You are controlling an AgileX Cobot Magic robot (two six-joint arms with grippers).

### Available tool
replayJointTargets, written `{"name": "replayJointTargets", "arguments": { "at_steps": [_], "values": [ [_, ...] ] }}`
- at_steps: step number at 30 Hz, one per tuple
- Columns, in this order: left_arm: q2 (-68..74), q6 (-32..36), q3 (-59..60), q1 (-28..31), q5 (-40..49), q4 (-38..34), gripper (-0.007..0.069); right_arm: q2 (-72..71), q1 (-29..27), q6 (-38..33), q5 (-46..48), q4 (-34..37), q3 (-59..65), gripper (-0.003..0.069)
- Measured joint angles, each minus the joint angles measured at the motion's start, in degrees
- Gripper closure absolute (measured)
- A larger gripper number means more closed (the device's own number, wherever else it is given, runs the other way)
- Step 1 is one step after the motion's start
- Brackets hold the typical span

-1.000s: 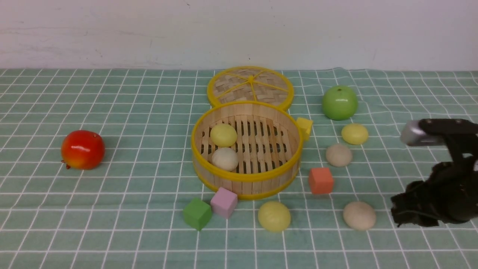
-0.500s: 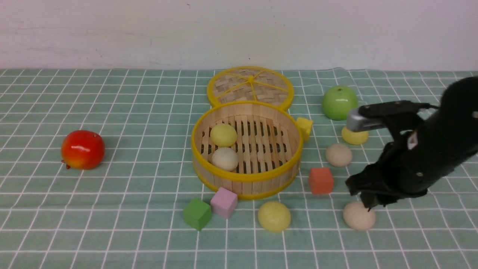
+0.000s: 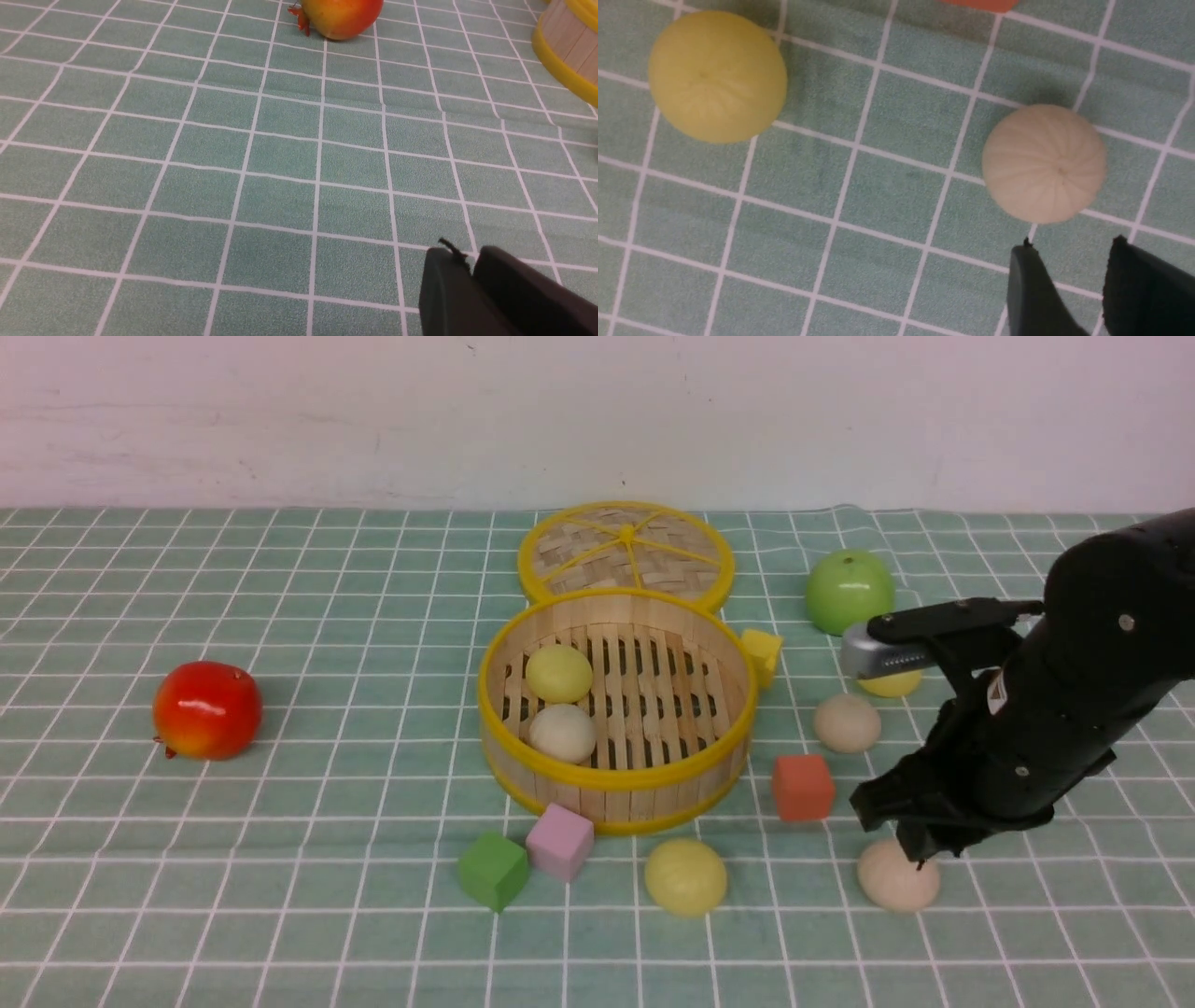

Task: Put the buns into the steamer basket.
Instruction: Use the right arm to grab a steamed stuffed bun

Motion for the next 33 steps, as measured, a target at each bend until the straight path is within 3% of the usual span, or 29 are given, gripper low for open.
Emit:
{"name": "replayJointTargets", "arguments": {
  "at_steps": [21, 33],
  "values": [
    [0.0, 0.0, 0.0, 0.0, 0.0, 0.0, 0.0533, 2.3, -0.4, 4.4, -0.5, -2.6, 0.0, 0.0419],
    [0.0, 0.0, 0.0, 0.0, 0.0, 0.0, 0.0522, 7.3, -0.4, 5.7, -5.2, -3.1, 0.0, 0.0419]
  ]
}}
